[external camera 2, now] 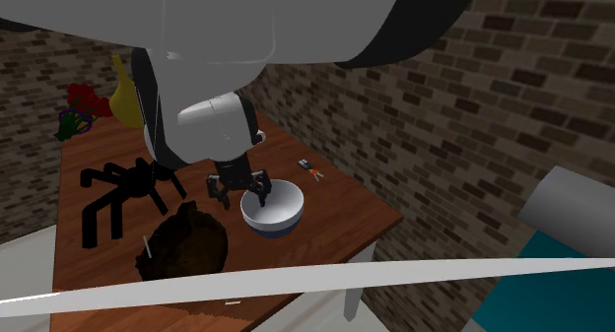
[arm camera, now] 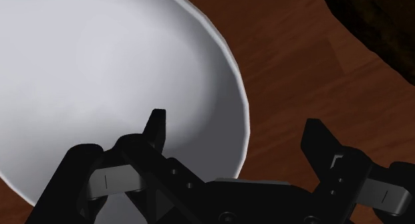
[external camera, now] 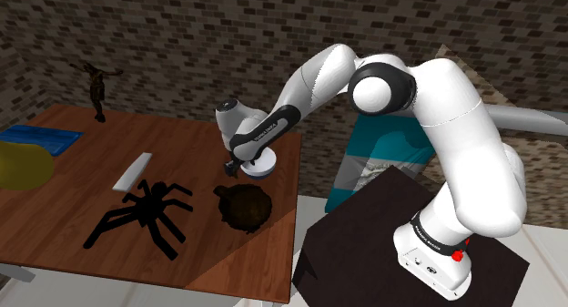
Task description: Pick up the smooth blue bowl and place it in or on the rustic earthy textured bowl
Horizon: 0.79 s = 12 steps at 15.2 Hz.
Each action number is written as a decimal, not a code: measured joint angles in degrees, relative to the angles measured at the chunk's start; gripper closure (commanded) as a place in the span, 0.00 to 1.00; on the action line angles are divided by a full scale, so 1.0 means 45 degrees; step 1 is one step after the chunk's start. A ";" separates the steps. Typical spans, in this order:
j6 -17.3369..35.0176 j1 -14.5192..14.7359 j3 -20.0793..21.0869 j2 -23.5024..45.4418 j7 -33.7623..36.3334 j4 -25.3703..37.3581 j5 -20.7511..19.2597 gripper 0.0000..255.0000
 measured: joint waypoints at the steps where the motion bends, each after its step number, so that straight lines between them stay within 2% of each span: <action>1: 0.0000 0.0000 0.0000 0.0000 0.0000 0.0000 0.0000 1.00; 12: -0.0042 -0.0015 0.0015 -0.0077 -0.0013 -0.0036 0.0013 1.00</action>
